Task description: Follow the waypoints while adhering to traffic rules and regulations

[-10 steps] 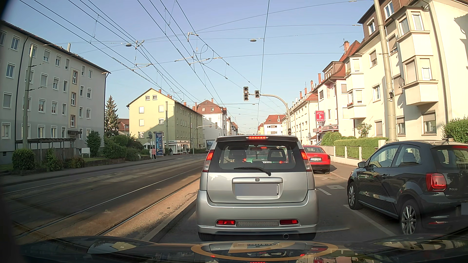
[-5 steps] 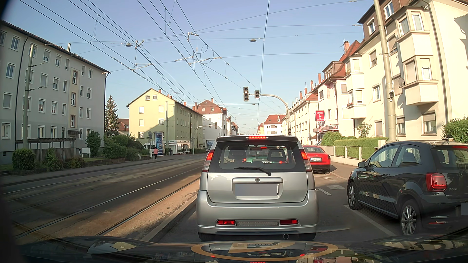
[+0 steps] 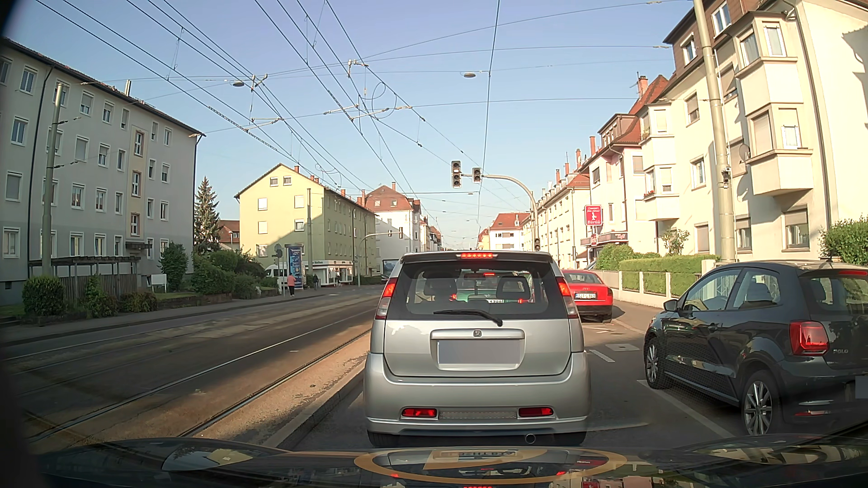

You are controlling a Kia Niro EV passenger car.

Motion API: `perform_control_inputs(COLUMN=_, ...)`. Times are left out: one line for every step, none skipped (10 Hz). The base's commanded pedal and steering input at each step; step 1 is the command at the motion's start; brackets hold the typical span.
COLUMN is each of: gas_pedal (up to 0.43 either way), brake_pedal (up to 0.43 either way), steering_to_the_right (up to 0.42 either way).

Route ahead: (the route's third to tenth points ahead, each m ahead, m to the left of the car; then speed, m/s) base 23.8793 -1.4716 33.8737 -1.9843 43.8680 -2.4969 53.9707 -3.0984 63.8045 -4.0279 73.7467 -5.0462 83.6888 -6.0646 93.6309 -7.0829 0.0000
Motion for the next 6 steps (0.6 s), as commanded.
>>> perform_control_inputs(gas_pedal=0.000, brake_pedal=0.183, steering_to_the_right=-0.002)
perform_control_inputs(gas_pedal=0.000, brake_pedal=0.177, steering_to_the_right=-0.002)
perform_control_inputs(gas_pedal=0.000, brake_pedal=0.183, steering_to_the_right=-0.002)
perform_control_inputs(gas_pedal=0.000, brake_pedal=0.183, steering_to_the_right=-0.002)
perform_control_inputs(gas_pedal=0.000, brake_pedal=0.183, steering_to_the_right=-0.002)
perform_control_inputs(gas_pedal=0.000, brake_pedal=0.183, steering_to_the_right=-0.002)
